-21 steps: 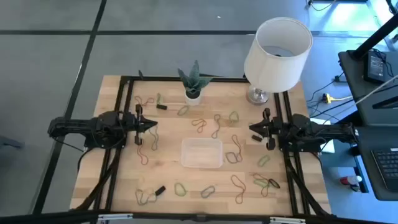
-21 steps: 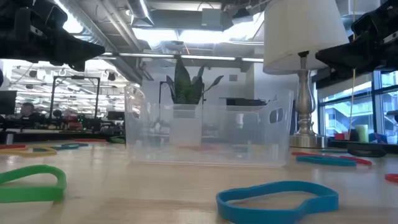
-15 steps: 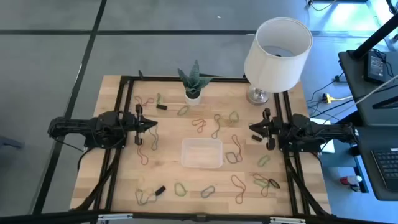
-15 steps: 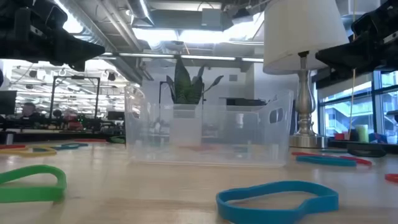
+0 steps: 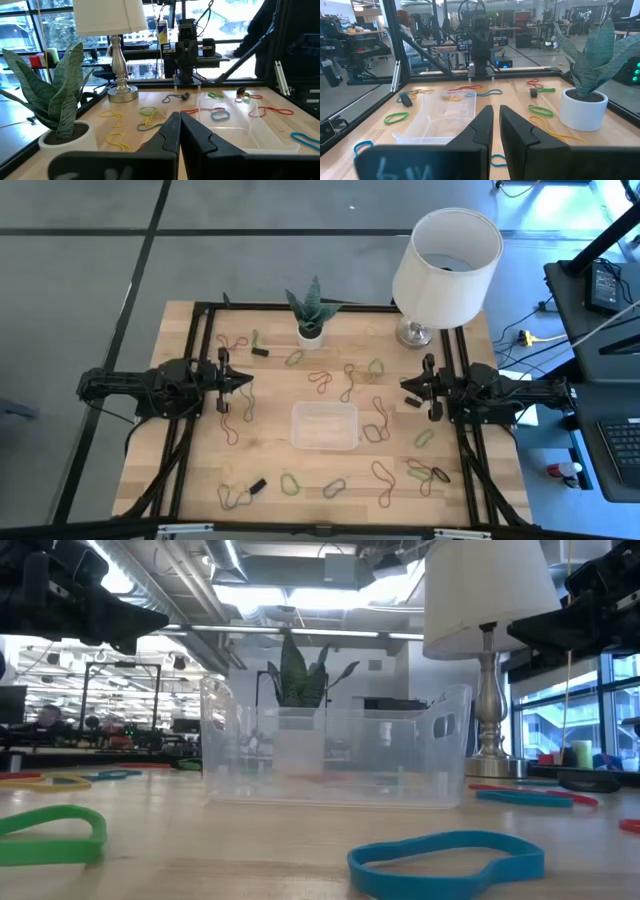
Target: Pick and place rubber bands into bin
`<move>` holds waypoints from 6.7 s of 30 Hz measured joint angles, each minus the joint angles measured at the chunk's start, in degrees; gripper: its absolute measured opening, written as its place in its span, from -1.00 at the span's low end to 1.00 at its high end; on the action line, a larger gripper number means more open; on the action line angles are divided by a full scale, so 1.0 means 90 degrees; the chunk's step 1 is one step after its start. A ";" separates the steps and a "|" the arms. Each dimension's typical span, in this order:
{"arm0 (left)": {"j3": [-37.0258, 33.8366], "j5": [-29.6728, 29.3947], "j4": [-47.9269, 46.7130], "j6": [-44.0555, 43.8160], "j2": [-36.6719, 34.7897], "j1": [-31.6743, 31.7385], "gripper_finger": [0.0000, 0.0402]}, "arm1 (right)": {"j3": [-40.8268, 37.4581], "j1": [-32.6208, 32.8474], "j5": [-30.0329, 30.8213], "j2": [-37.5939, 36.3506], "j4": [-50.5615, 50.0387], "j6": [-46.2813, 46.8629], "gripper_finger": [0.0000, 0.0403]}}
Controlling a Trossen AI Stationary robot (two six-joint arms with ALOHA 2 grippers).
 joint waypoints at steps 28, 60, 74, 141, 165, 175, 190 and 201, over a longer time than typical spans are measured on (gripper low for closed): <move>-0.0001 -0.0002 0.0001 0.0000 0.0001 -0.0002 -0.98 | -0.0002 0.0000 0.0000 0.0002 0.0002 0.0002 -0.82; -0.0001 -0.0002 0.0000 0.0000 0.0001 0.0000 -0.98 | 0.1106 0.0312 0.1095 0.0248 -0.0348 0.1021 -0.98; 0.0000 -0.0002 -0.0001 0.0000 0.0000 -0.0001 -0.98 | 0.4343 0.0425 0.2391 0.3853 -0.5221 0.2521 -0.98; 0.0000 -0.0001 -0.0004 0.0000 0.0000 0.0000 -0.98 | 1.2578 0.1384 0.1418 1.3234 -0.7418 0.3810 -1.00; -0.0001 -0.0002 -0.0004 0.0000 0.0001 -0.0001 -0.98 | 1.2869 0.1425 0.0619 1.5022 -0.7290 0.3829 -0.68; 0.0000 -0.0001 -0.0004 0.0000 0.0001 0.0000 -0.98 | 1.2878 0.1426 0.0609 1.4799 -0.7321 0.3776 -0.46; -0.0001 0.0000 -0.0004 0.0000 -0.0001 0.0000 -0.98 | 1.2871 0.1426 0.0605 1.4269 -0.7286 0.3345 -0.61; 0.0000 -0.0002 -0.0004 0.0000 0.0001 -0.0001 -0.98 | 1.2823 0.1489 0.1297 1.2940 -0.7472 0.2846 -0.95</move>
